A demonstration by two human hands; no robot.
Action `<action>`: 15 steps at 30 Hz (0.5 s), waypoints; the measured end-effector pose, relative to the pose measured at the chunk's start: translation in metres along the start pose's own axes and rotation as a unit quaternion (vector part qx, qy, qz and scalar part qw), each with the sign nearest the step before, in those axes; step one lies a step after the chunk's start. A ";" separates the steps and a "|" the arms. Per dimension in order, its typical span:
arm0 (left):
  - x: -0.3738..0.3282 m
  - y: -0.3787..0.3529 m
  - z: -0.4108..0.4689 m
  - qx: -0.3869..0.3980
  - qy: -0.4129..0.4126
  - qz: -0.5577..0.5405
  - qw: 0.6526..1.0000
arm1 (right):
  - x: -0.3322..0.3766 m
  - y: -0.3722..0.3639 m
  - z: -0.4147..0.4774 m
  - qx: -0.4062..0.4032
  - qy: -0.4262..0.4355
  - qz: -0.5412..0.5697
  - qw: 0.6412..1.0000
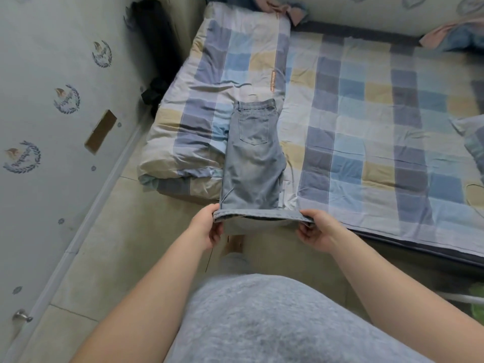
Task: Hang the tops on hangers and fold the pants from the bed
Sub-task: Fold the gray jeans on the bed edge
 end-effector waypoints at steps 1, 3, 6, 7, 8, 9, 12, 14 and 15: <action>-0.024 -0.005 0.011 0.006 0.004 -0.007 1.000 | 0.021 -0.010 0.011 -0.001 0.000 0.014 1.000; -0.074 -0.014 0.034 0.012 0.012 -0.013 1.000 | 0.063 -0.031 0.032 -0.007 -0.003 0.042 0.999; -0.149 -0.026 0.066 0.007 0.024 -0.023 0.999 | 0.129 -0.065 0.061 -0.026 -0.015 0.060 0.998; -0.173 -0.030 0.077 0.010 0.029 -0.027 0.999 | 0.150 -0.077 0.071 -0.032 -0.017 0.066 0.997; -0.198 -0.035 0.088 0.016 0.034 -0.030 0.999 | 0.172 -0.089 0.081 -0.037 -0.018 0.071 0.997; -0.222 -0.040 0.101 0.020 0.038 -0.032 0.999 | 0.194 -0.100 0.094 -0.042 -0.016 0.074 0.996; -0.290 -0.054 0.142 0.016 0.045 -0.021 0.999 | 0.256 -0.130 0.136 -0.055 -0.009 0.078 0.995; -0.329 -0.065 0.171 0.019 0.037 -0.009 0.999 | 0.294 -0.143 0.168 -0.058 -0.001 0.079 0.995; -0.347 -0.070 0.187 0.018 0.035 -0.003 0.999 | 0.312 -0.148 0.185 -0.063 0.005 0.080 0.995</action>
Point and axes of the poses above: each hand's wrist, its own z-axis towards the middle knuckle, its own y-axis out of the back of the hand, x = y × z, the point moved 2 cm from there along z, towards the middle knuckle, and after that the axes turned 7 degrees about x, right-handed, at the moved point
